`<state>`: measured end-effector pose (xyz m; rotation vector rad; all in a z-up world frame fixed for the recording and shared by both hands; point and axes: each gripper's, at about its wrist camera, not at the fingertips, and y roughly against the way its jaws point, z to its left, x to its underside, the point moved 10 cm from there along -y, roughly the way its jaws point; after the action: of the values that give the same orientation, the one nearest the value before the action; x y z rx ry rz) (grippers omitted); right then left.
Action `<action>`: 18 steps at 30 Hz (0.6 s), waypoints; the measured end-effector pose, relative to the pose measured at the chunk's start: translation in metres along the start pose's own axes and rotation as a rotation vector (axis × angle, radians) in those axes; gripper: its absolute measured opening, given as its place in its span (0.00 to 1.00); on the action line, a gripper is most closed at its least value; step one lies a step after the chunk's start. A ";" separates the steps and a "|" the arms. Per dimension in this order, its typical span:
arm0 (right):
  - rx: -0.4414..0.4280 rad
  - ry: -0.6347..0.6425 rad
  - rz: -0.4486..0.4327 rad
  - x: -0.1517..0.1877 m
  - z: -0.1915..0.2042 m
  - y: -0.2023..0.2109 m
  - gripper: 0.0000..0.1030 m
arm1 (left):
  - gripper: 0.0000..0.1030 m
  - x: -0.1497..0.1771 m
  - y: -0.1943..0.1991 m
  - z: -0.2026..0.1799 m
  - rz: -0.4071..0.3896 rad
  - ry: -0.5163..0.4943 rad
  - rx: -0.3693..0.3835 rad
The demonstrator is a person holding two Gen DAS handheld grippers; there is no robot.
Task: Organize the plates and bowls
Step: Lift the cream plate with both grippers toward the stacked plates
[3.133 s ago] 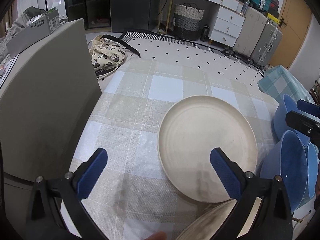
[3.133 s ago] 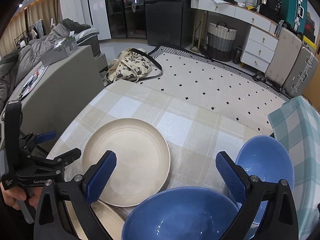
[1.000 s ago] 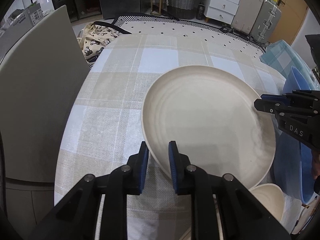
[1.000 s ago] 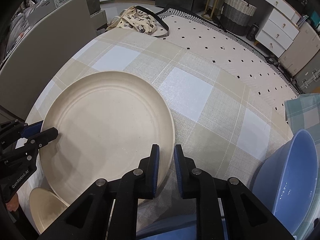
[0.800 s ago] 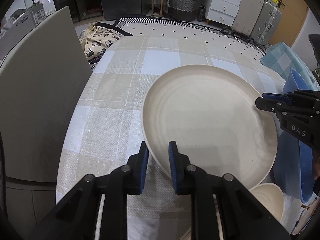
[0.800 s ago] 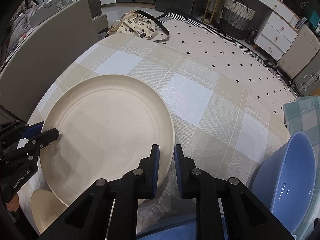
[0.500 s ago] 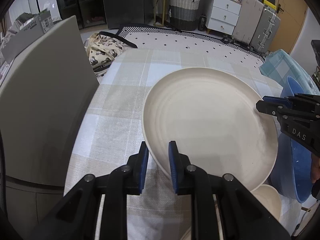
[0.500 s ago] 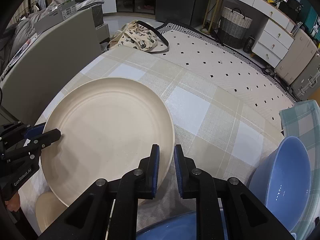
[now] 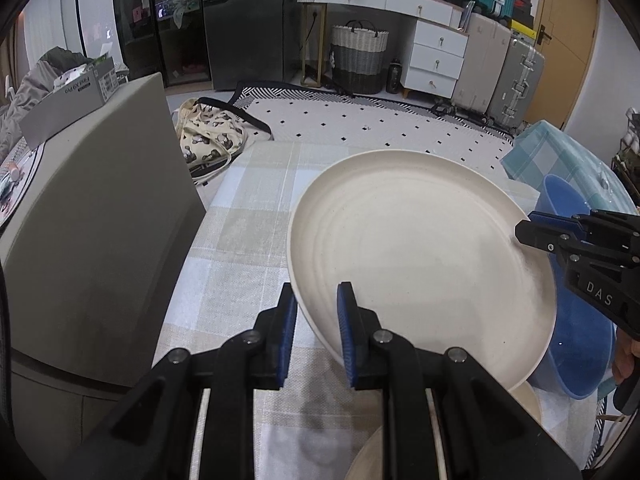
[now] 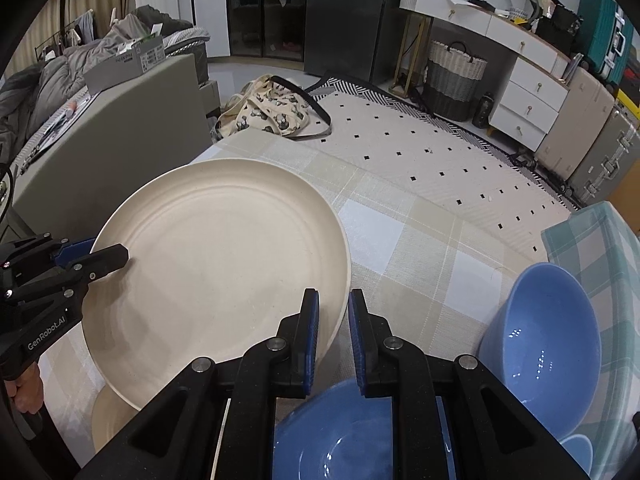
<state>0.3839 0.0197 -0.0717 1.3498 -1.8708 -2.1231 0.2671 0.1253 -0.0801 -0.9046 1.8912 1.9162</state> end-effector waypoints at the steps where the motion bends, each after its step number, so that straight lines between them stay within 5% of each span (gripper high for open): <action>1: 0.003 -0.007 -0.011 0.000 -0.001 0.005 0.15 | 0.18 -0.001 0.003 -0.001 -0.005 -0.001 0.005; 18: 0.034 -0.014 -0.132 0.018 0.016 0.080 0.15 | 0.18 0.004 0.052 -0.002 -0.092 -0.027 0.037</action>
<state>0.3224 -0.0001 -0.0187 1.5095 -1.8807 -2.1753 0.2323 0.1183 -0.0419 -0.9329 1.8312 1.8250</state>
